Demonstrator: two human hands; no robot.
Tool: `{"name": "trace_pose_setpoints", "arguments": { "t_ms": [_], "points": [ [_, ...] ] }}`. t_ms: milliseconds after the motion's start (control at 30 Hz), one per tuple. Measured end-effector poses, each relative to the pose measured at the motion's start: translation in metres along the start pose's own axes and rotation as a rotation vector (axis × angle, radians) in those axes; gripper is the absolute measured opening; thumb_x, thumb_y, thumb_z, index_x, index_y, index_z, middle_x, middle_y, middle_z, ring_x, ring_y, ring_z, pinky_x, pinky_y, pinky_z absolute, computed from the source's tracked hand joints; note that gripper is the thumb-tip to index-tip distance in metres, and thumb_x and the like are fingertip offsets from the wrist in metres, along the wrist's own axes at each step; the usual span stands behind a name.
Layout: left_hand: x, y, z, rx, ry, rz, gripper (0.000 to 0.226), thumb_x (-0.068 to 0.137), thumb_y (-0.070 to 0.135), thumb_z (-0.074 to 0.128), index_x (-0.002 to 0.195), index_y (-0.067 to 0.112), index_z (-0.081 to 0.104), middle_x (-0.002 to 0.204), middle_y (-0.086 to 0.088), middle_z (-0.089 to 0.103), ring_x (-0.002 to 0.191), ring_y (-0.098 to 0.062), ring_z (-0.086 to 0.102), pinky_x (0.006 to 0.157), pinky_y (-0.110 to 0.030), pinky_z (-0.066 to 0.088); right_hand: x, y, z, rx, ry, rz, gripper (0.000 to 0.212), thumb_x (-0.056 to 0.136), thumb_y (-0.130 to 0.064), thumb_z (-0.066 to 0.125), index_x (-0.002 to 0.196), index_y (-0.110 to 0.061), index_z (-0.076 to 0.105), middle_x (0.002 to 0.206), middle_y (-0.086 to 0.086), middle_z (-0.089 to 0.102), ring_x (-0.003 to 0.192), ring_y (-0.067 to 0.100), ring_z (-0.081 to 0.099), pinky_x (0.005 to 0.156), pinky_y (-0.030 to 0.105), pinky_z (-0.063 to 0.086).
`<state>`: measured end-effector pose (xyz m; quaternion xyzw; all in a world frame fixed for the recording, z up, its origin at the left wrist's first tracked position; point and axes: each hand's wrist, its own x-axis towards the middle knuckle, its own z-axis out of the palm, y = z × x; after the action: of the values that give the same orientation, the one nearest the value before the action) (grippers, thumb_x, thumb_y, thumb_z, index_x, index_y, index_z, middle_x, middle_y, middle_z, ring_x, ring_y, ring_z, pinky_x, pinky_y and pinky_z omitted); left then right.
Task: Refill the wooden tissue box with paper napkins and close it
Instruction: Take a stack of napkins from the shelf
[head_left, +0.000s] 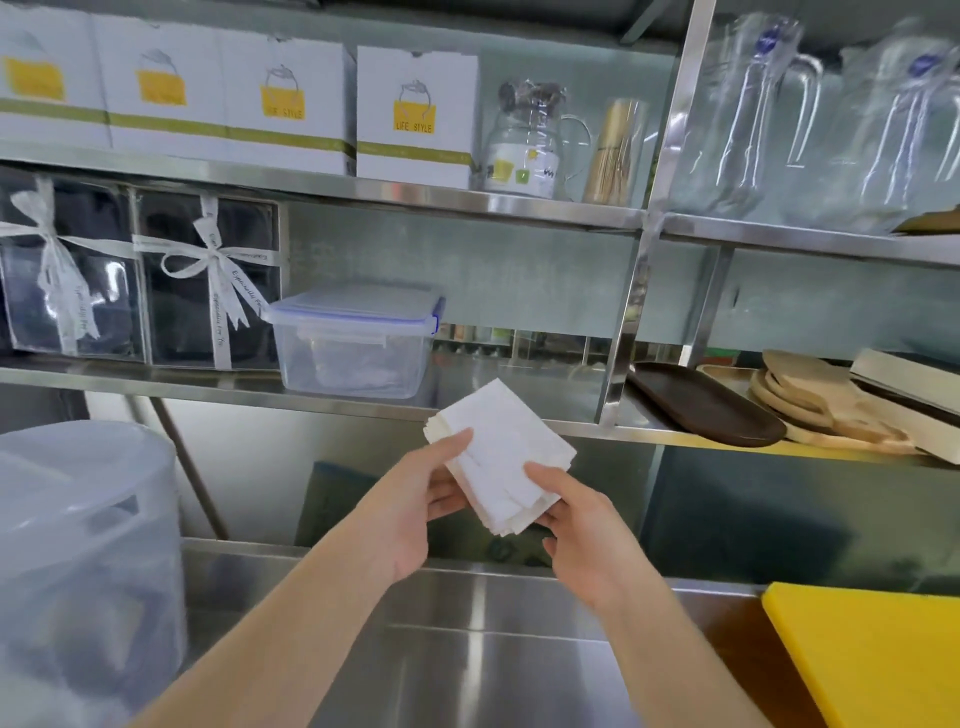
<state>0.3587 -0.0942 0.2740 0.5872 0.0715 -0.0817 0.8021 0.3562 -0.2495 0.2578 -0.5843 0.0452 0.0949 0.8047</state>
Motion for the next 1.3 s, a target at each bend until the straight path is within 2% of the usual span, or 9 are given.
{"name": "trace_pose_setpoints", "arguments": {
  "t_ms": [133, 267, 400, 600, 733, 933, 1033, 1200, 1300],
  "points": [
    [-0.036, 0.013, -0.023, 0.113, -0.095, -0.082, 0.078, 0.052, 0.065, 0.060, 0.109, 0.012, 0.068, 0.108, -0.003, 0.069, 0.107, -0.020, 0.054, 0.106, -0.038, 0.011, -0.038, -0.004, -0.009, -0.036, -0.007, 0.032, 0.009, 0.078, -0.018, 0.065, 0.084, -0.015, 0.071, 0.094, 0.002, 0.074, 0.097, 0.020, 0.060, 0.101, 0.036, 0.027],
    [-0.066, 0.013, -0.040, 0.260, -0.234, -0.124, 0.081, 0.051, 0.076, 0.054, 0.100, 0.014, 0.074, 0.107, 0.002, 0.071, 0.106, -0.017, 0.055, 0.113, -0.050, -0.011, -0.075, -0.005, -0.013, -0.081, 0.017, 0.060, 0.006, 0.078, -0.012, 0.067, 0.079, -0.013, 0.072, 0.089, 0.005, 0.075, 0.090, 0.021, 0.061, 0.091, 0.031, 0.037],
    [-0.101, 0.007, -0.040, 0.406, -0.329, -0.121, 0.076, 0.062, 0.075, 0.050, 0.099, 0.013, 0.074, 0.098, 0.000, 0.074, 0.089, -0.014, 0.062, 0.114, -0.052, -0.005, -0.108, -0.001, -0.013, -0.199, 0.020, 0.103, 0.014, 0.073, -0.013, 0.071, 0.062, -0.018, 0.077, 0.081, -0.004, 0.077, 0.101, 0.020, 0.060, 0.110, 0.037, 0.026],
    [-0.150, -0.005, -0.032, 0.499, -0.308, 0.011, 0.041, 0.068, 0.051, 0.067, 0.093, 0.019, 0.075, 0.097, -0.005, 0.073, 0.092, -0.022, 0.058, 0.091, -0.032, 0.038, -0.155, 0.005, -0.013, -0.252, 0.006, 0.086, 0.008, 0.077, -0.006, 0.067, 0.073, -0.013, 0.071, 0.081, 0.001, 0.075, 0.084, 0.019, 0.063, 0.088, 0.031, 0.042],
    [-0.173, -0.015, -0.033, 0.548, -0.273, -0.027, 0.036, 0.072, 0.033, 0.070, 0.099, 0.009, 0.073, 0.108, -0.010, 0.071, 0.090, -0.019, 0.059, 0.086, -0.027, 0.041, -0.174, 0.018, -0.015, -0.227, 0.046, 0.139, 0.006, 0.074, -0.009, 0.072, 0.077, -0.014, 0.070, 0.077, -0.001, 0.077, 0.093, 0.021, 0.064, 0.111, 0.036, 0.031],
    [-0.205, -0.033, -0.035, 0.567, -0.173, -0.019, 0.016, 0.079, 0.023, 0.063, 0.086, 0.013, 0.075, 0.091, -0.004, 0.075, 0.087, -0.019, 0.060, 0.090, -0.029, 0.039, -0.204, 0.043, -0.019, -0.197, -0.010, 0.210, 0.009, 0.071, -0.017, 0.076, 0.079, -0.019, 0.072, 0.092, -0.001, 0.077, 0.112, 0.026, 0.060, 0.114, 0.038, 0.028],
    [-0.219, -0.043, -0.036, 0.567, -0.112, -0.020, 0.020, 0.079, 0.026, 0.064, 0.090, 0.012, 0.074, 0.095, -0.005, 0.075, 0.090, -0.019, 0.061, 0.089, -0.026, 0.039, -0.223, 0.055, -0.020, -0.239, -0.039, 0.238, 0.016, 0.071, -0.033, 0.074, 0.083, -0.022, 0.071, 0.099, -0.001, 0.076, 0.101, 0.022, 0.061, 0.104, 0.033, 0.028],
    [-0.237, -0.070, -0.039, 0.513, -0.057, -0.072, 0.026, 0.076, 0.030, 0.067, 0.091, 0.011, 0.074, 0.098, -0.006, 0.074, 0.099, -0.023, 0.062, 0.094, -0.028, 0.039, -0.251, 0.080, -0.028, -0.269, 0.002, 0.280, 0.032, 0.053, -0.044, 0.078, 0.071, -0.018, 0.072, 0.075, -0.003, 0.076, 0.092, 0.021, 0.057, 0.095, 0.034, 0.027],
    [-0.249, -0.090, -0.040, 0.474, -0.029, -0.108, 0.027, 0.074, 0.033, 0.069, 0.090, 0.012, 0.074, 0.095, -0.004, 0.075, 0.101, -0.022, 0.062, 0.104, -0.034, 0.033, -0.265, 0.095, -0.032, -0.234, 0.044, 0.290, 0.034, 0.048, -0.044, 0.080, 0.064, -0.016, 0.072, 0.088, 0.004, 0.065, 0.091, 0.022, 0.045, 0.089, 0.032, 0.028]
  ]
}}
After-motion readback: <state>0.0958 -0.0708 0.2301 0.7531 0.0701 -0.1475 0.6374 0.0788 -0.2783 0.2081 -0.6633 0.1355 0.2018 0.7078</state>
